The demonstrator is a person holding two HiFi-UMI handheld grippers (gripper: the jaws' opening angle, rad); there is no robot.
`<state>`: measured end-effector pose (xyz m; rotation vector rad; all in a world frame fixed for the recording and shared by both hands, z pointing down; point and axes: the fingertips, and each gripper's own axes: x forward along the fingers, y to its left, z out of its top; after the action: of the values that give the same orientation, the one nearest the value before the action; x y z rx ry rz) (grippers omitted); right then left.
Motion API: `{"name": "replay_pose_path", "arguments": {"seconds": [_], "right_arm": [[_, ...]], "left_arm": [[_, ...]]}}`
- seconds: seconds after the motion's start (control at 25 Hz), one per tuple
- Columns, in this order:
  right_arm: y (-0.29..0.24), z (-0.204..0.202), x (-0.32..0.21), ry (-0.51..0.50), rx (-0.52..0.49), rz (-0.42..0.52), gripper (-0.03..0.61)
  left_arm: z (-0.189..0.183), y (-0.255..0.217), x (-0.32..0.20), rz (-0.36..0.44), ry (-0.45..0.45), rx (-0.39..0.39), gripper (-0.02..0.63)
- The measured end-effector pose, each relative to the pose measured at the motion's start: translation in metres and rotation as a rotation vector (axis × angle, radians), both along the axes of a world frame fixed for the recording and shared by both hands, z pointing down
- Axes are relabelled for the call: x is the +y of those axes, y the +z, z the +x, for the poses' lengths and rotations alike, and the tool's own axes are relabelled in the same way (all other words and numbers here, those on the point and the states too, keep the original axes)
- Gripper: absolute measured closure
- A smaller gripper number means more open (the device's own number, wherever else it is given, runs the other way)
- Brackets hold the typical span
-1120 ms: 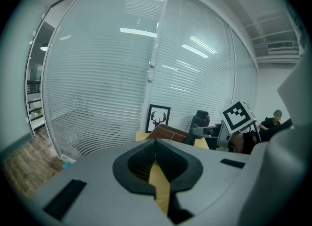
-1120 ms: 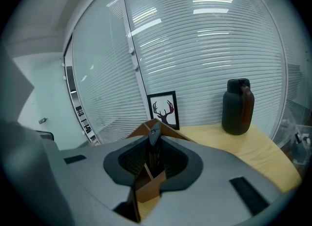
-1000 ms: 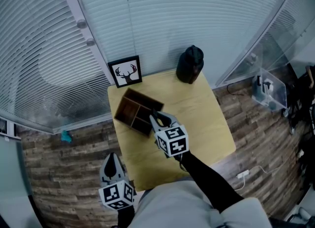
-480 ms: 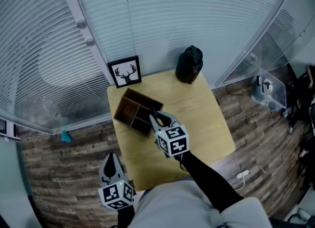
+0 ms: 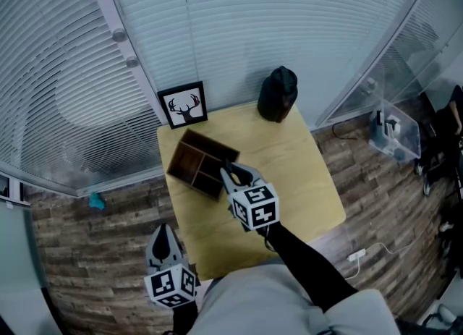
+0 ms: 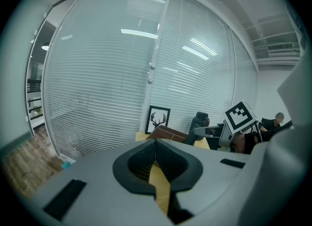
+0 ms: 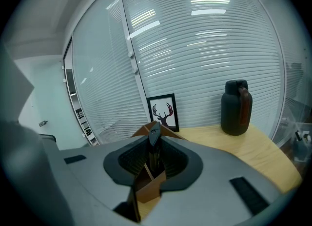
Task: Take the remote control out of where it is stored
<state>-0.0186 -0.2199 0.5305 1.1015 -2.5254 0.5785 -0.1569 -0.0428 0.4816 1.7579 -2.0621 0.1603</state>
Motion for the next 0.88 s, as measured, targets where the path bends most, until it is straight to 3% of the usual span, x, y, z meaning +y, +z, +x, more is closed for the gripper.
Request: {"name": "replay_pose_path", "arguments": {"seconds": [0.88], "right_arm": [[-0.0070,0.0056,0.0006,0.008,-0.018,0.005,0.505]], "left_arm": [[0.0012,-0.0006,0.0012,0.003,-0.005,-0.002,0.605]]}}
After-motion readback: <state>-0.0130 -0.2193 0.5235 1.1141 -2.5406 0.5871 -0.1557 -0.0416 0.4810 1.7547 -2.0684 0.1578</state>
